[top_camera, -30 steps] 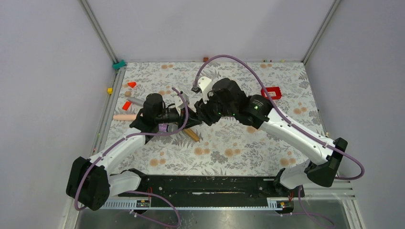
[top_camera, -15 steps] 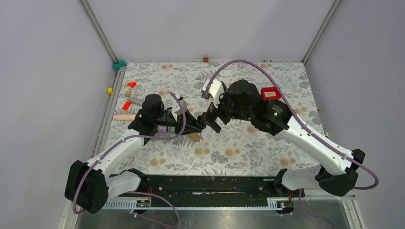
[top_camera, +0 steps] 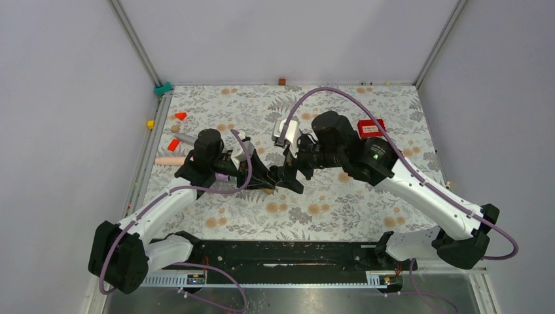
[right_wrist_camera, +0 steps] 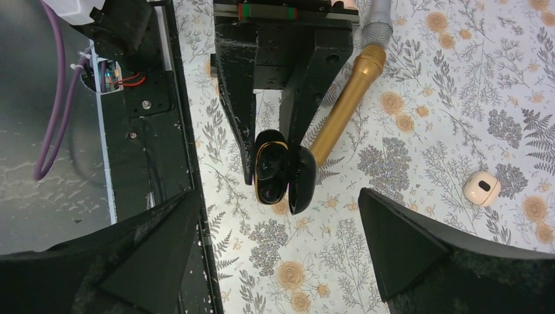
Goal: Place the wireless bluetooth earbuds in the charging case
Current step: Place the earbud in the charging case, then close the charging case.
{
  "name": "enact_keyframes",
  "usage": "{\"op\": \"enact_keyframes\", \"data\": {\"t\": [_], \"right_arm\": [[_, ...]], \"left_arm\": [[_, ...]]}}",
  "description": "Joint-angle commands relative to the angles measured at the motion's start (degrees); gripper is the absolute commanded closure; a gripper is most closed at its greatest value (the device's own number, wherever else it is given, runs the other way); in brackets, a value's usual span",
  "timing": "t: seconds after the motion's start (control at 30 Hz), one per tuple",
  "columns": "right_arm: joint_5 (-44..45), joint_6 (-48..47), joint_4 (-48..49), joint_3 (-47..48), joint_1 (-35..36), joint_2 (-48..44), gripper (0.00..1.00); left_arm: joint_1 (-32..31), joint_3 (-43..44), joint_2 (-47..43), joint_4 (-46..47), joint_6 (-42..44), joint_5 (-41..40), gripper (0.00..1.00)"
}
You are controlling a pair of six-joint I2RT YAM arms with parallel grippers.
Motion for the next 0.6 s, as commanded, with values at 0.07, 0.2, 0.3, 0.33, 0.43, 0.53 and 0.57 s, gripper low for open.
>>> {"op": "enact_keyframes", "data": {"t": [0.07, 0.2, 0.3, 0.33, 0.43, 0.53, 0.57], "right_arm": [[1.7, 1.6, 2.9, -0.3, -0.3, 0.4, 0.00], [3.4, 2.2, 3.9, -0.8, -0.3, 1.2, 0.00], [3.1, 2.4, 4.0, -0.9, -0.3, 1.7, 0.01], [3.0, 2.6, 4.2, -1.0, -0.3, 1.8, 0.01], [3.0, 2.6, 4.4, -1.1, -0.2, 2.2, 0.01], [3.5, 2.6, 4.5, -1.1, -0.3, 2.5, 0.01], [3.7, 2.6, 4.5, -1.1, -0.2, 2.5, 0.00]], "left_arm": [[0.0, 0.2, -1.1, 2.7, 1.3, 4.3, 1.00], [0.0, 0.2, -1.1, 2.6, 1.3, 4.9, 1.00], [0.0, 0.2, -1.0, 2.6, 1.3, 5.2, 1.00], [0.0, 0.2, -1.1, 2.7, 1.3, 5.2, 1.00], [0.0, 0.2, -1.2, 2.6, 1.3, 5.3, 1.00], [0.0, 0.2, -1.2, 2.6, 1.3, 5.4, 1.00], [0.0, 0.3, -1.2, 2.6, 1.3, 5.3, 1.00]]}}
